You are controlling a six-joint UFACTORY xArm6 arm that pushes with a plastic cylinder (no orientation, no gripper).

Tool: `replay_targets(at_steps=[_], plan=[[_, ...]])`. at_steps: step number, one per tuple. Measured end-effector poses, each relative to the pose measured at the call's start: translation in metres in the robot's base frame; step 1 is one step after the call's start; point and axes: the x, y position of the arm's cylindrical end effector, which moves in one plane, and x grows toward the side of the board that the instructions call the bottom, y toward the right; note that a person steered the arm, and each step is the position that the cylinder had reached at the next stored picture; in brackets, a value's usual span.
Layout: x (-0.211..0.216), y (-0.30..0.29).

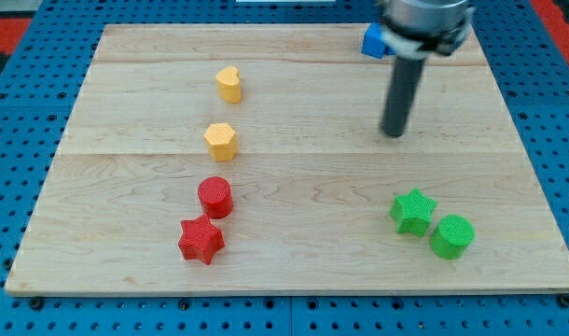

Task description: Point your arm to the yellow hexagon

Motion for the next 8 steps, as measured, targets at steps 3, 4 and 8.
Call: replay_targets(at_steps=[3, 4, 8], plan=[[-0.100, 0.108], [-0.100, 0.115], [-0.113, 0.124]])
